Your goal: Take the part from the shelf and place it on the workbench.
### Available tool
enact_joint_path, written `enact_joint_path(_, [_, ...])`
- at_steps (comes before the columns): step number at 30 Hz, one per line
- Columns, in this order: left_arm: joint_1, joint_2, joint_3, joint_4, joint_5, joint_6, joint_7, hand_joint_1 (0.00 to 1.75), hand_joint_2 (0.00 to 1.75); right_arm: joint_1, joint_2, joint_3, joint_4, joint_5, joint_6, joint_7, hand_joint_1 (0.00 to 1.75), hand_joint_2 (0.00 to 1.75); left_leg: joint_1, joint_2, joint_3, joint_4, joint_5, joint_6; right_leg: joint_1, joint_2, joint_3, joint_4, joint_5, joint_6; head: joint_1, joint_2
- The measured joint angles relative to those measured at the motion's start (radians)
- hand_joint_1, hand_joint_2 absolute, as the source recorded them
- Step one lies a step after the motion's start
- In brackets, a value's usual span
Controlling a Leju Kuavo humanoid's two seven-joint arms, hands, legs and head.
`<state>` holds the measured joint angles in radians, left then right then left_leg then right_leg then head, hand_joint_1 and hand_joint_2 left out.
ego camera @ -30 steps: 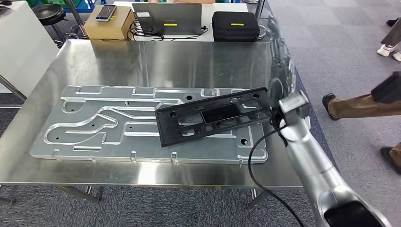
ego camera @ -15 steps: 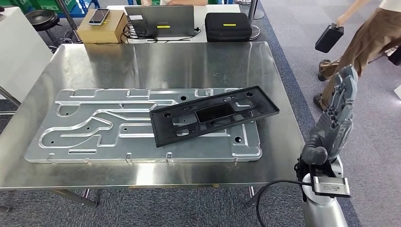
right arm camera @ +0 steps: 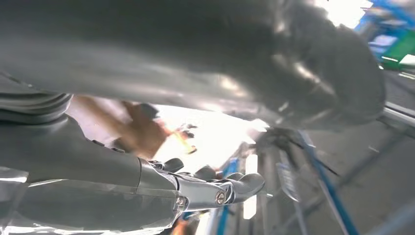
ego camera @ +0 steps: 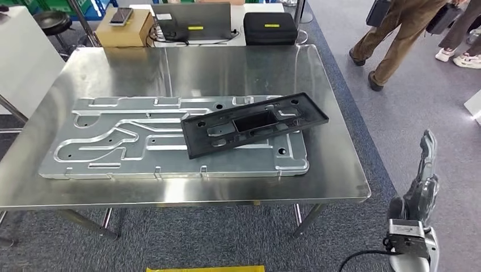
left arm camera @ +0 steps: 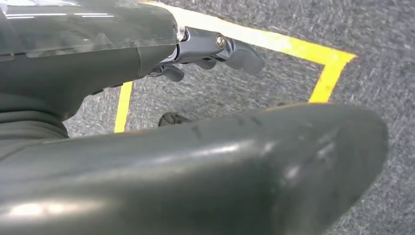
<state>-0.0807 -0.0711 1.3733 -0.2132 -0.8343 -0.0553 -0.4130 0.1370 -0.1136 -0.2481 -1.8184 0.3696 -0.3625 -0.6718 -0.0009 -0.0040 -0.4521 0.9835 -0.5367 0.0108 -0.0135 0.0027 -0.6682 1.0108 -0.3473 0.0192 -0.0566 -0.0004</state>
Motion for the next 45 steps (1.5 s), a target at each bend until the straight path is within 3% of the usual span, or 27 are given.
enact_joint_path(2, [0.000, -0.001, 0.001, 0.000, -0.001, 0.000, 0.002, 0.00, 0.00, 0.023, 0.013, -0.041, 0.043, 0.035, 0.008, 0.016, 0.00, 0.00, 0.002, 0.007, -0.015, -0.005, 0.024, 0.016, -0.004, 0.000, -0.010, 0.014, -0.027, 0.010, 0.000, 0.000])
enact_joint_path(5, [0.002, -0.002, 0.002, 0.000, -0.004, -0.002, 0.004, 0.00, 0.00, 0.031, 0.061, -0.117, 0.139, 0.117, 0.020, 0.049, 0.00, 0.00, 0.002, 0.017, -0.055, -0.008, 0.061, 0.033, -0.007, 0.000, -0.050, 0.168, -0.184, 0.019, 0.000, 0.000])
enact_joint_path(6, [0.003, -0.002, 0.002, 0.000, -0.005, -0.003, 0.005, 0.00, 0.00, 0.031, 0.081, -0.145, 0.179, 0.139, 0.023, 0.042, 0.00, 0.00, 0.001, 0.018, -0.069, -0.006, 0.071, 0.034, -0.007, 0.000, -0.060, 0.232, -0.219, 0.022, 0.000, 0.000])
enact_joint_path(7, [0.004, -0.002, 0.002, 0.000, -0.006, -0.004, 0.005, 0.00, 0.00, 0.031, 0.106, -0.174, 0.220, 0.156, 0.028, 0.027, 0.00, 0.00, 0.001, 0.018, -0.085, -0.003, 0.081, 0.033, -0.007, 0.000, -0.059, 0.279, -0.229, 0.024, 0.000, 0.000])
enact_joint_path(9, [0.006, -0.002, 0.002, 0.000, -0.008, -0.005, 0.006, 0.00, 0.00, 0.026, 0.160, -0.229, 0.294, 0.193, 0.038, 0.015, 0.00, 0.00, 0.000, 0.020, -0.115, 0.006, 0.098, 0.029, -0.007, -0.001, -0.014, 0.279, -0.190, 0.025, 0.000, 0.000])
enact_joint_path(11, [0.006, -0.003, 0.002, 0.000, -0.011, -0.004, 0.005, 0.00, 0.00, 0.003, 0.220, -0.293, 0.384, 0.262, 0.033, 0.028, 0.00, 0.00, 0.000, 0.024, -0.141, 0.018, 0.109, 0.022, -0.006, -0.003, 0.087, 0.160, -0.156, 0.019, 0.000, 0.000])
enact_joint_path(13, [0.005, -0.004, 0.002, 0.000, -0.014, -0.004, 0.002, 0.00, 0.00, -0.038, 0.276, -0.381, 0.523, 0.340, 0.005, 0.027, 0.00, 0.00, 0.000, 0.028, -0.154, 0.030, 0.118, 0.012, 0.001, -0.007, 0.174, 0.028, -0.174, 0.006, 0.000, 0.000])
enact_joint_path(15, [0.005, -0.005, 0.002, 0.000, -0.018, -0.004, 0.000, 0.00, 0.00, -0.073, 0.316, -0.482, 0.695, 0.404, -0.040, 0.036, 0.00, 0.00, 0.002, 0.030, -0.158, 0.032, 0.131, -0.001, 0.009, -0.008, 0.197, -0.019, -0.187, -0.010, 0.000, 0.000])
enact_joint_path(17, [0.007, -0.004, 0.002, 0.000, -0.021, -0.005, -0.001, 0.00, 0.00, -0.087, 0.333, -0.570, 0.868, 0.471, -0.094, 0.092, 0.00, 0.00, 0.006, 0.027, -0.164, 0.036, 0.128, -0.014, 0.007, -0.011, 0.187, -0.025, -0.170, -0.027, 0.000, 0.000])
enact_joint_path(18, [0.009, -0.005, 0.002, 0.000, -0.022, -0.005, -0.003, 0.00, 0.00, -0.089, 0.336, -0.605, 0.957, 0.512, -0.117, 0.142, 0.00, 0.00, 0.008, 0.024, -0.172, 0.054, 0.102, -0.020, 0.005, -0.013, 0.178, -0.028, -0.159, -0.036, 0.000, 0.000])
enact_joint_path(21, [0.016, -0.006, 0.002, 0.000, -0.023, -0.006, -0.009, 0.00, 0.00, -0.093, 0.330, -0.649, 1.156, 0.622, -0.110, 0.336, 0.00, 0.00, 0.015, 0.015, -0.209, 0.208, -0.044, -0.032, 0.006, -0.012, 0.136, -0.028, -0.124, -0.049, 0.000, 0.000])
enact_joint_path(22, [0.017, -0.006, 0.002, 0.000, -0.024, -0.006, -0.011, 0.00, 0.00, -0.095, 0.325, -0.651, 1.209, 0.655, -0.082, 0.409, 0.00, 0.00, 0.017, 0.015, -0.214, 0.264, -0.070, -0.036, 0.007, -0.011, 0.119, -0.026, -0.112, -0.049, 0.000, 0.000])
enact_joint_path(24, [0.017, -0.006, 0.002, 0.000, -0.025, -0.007, -0.016, 0.00, 0.00, -0.100, 0.317, -0.652, 1.293, 0.699, -0.018, 0.527, 0.00, 0.00, 0.018, 0.015, -0.189, 0.300, -0.052, -0.039, 0.008, -0.011, 0.086, -0.019, -0.091, -0.046, 0.000, 0.000])
enact_joint_path(26, [0.017, -0.006, 0.002, 0.000, -0.027, -0.009, -0.019, 0.00, 0.00, -0.105, 0.315, -0.652, 1.351, 0.714, 0.035, 0.586, 0.00, 0.00, 0.019, 0.013, -0.097, 0.202, 0.000, -0.034, 0.008, -0.009, 0.055, -0.010, -0.072, -0.040, 0.000, 0.000])
enact_joint_path(28, [0.013, -0.006, 0.002, 0.000, -0.030, -0.011, -0.023, 0.00, 0.00, -0.113, 0.315, -0.652, 1.392, 0.719, 0.079, 0.613, 0.00, 0.00, 0.015, 0.009, 0.013, 0.046, -0.002, -0.024, 0.010, -0.005, 0.037, -0.005, -0.051, -0.031, 0.000, 0.000])
enact_joint_path(29, [0.012, -0.006, 0.002, 0.000, -0.032, -0.012, -0.025, 0.00, 0.00, -0.117, 0.315, -0.652, 1.408, 0.720, 0.101, 0.618, 0.00, 0.00, 0.012, 0.007, 0.043, -0.005, -0.013, -0.018, 0.010, -0.004, 0.035, -0.006, -0.041, -0.025, 0.000, 0.000])
enact_joint_path(30, [0.011, -0.006, 0.002, 0.000, -0.034, -0.012, -0.026, 0.00, 0.00, -0.120, 0.315, -0.652, 1.420, 0.720, 0.122, 0.620, 0.00, 0.00, 0.009, 0.007, 0.054, -0.029, -0.018, -0.012, 0.010, -0.004, 0.034, -0.009, -0.030, -0.018, 0.000, 0.000])
enact_joint_path(32, [0.012, -0.006, 0.002, 0.000, -0.037, -0.013, -0.027, 0.00, 0.00, -0.124, 0.314, -0.655, 1.441, 0.716, 0.160, 0.620, 0.00, 0.00, 0.009, 0.011, 0.035, -0.031, 0.001, 0.003, 0.008, -0.001, 0.027, -0.013, -0.018, -0.005, 0.000, 0.000])
enact_joint_path(33, [0.012, -0.006, 0.002, 0.000, -0.038, -0.013, -0.026, 0.00, 0.00, -0.126, 0.314, -0.656, 1.449, 0.714, 0.174, 0.618, 0.00, 0.00, 0.010, 0.015, 0.021, -0.031, 0.015, 0.012, 0.007, 0.000, 0.017, 0.000, -0.041, 0.000, 0.000, 0.000])
enact_joint_path(34, [0.012, -0.006, 0.002, 0.000, -0.039, -0.013, -0.026, 0.00, 0.00, -0.127, 0.314, -0.658, 1.456, 0.711, 0.187, 0.616, 0.00, 0.00, 0.012, 0.018, 0.004, -0.033, 0.031, 0.021, 0.006, 0.002, 0.003, 0.032, -0.084, 0.004, 0.000, 0.000])
enact_joint_path(36, [0.012, -0.006, 0.002, 0.000, -0.041, -0.013, -0.026, 0.00, 0.00, -0.130, 0.314, -0.662, 1.465, 0.708, 0.209, 0.608, 0.00, 0.00, 0.011, 0.020, -0.032, -0.032, 0.059, 0.030, 0.004, 0.002, -0.025, 0.152, -0.203, 0.009, 0.000, 0.000])
enact_joint_path(37, [0.012, -0.006, 0.002, 0.000, -0.042, -0.013, -0.026, 0.00, 0.00, -0.131, 0.314, -0.664, 1.468, 0.708, 0.217, 0.602, 0.00, 0.00, 0.010, 0.021, -0.049, -0.030, 0.072, 0.031, 0.004, 0.002, -0.033, 0.217, -0.237, 0.011, 0.000, 0.000])
enact_joint_path(38, [0.012, -0.006, 0.002, 0.000, -0.043, -0.013, -0.026, 0.00, 0.00, -0.132, 0.314, -0.665, 1.471, 0.707, 0.224, 0.597, 0.00, 0.00, 0.009, 0.022, -0.068, -0.026, 0.085, 0.030, 0.004, 0.002, -0.031, 0.266, -0.243, 0.013, 0.000, 0.000])
enact_joint_path(40, [0.012, -0.006, 0.002, 0.000, -0.044, -0.013, -0.026, 0.00, 0.00, -0.135, 0.314, -0.667, 1.474, 0.706, 0.235, 0.589, 0.00, 0.00, 0.008, 0.025, -0.108, -0.012, 0.107, 0.026, 0.004, 0.001, 0.015, 0.270, -0.193, 0.013, 0.000, 0.000])
enact_joint_path(42, [0.010, -0.007, 0.002, 0.000, -0.045, -0.013, -0.024, 0.00, 0.00, -0.141, 0.314, -0.668, 1.477, 0.706, 0.244, 0.588, 0.00, 0.00, 0.007, 0.026, -0.144, 0.005, 0.124, 0.020, 0.007, 0.001, 0.130, 0.141, -0.162, 0.005, 0.000, 0.000])
enact_joint_path(43, [0.009, -0.008, 0.001, 0.000, -0.046, -0.014, -0.023, 0.00, 0.00, -0.144, 0.314, -0.668, 1.478, 0.707, 0.247, 0.591, 0.00, 0.00, 0.006, 0.026, -0.157, 0.013, 0.132, 0.016, 0.009, 0.000, 0.192, 0.055, -0.175, -0.001, 0.000, 0.000])
enact_joint_path(45, [0.007, -0.010, 0.001, 0.000, -0.048, -0.015, -0.019, 0.00, 0.00, -0.149, 0.314, -0.668, 1.480, 0.709, 0.248, 0.597, 0.00, 0.00, 0.006, 0.028, -0.170, 0.020, 0.150, 0.005, 0.015, 0.001, 0.257, -0.050, -0.205, -0.011, 0.000, 0.000])
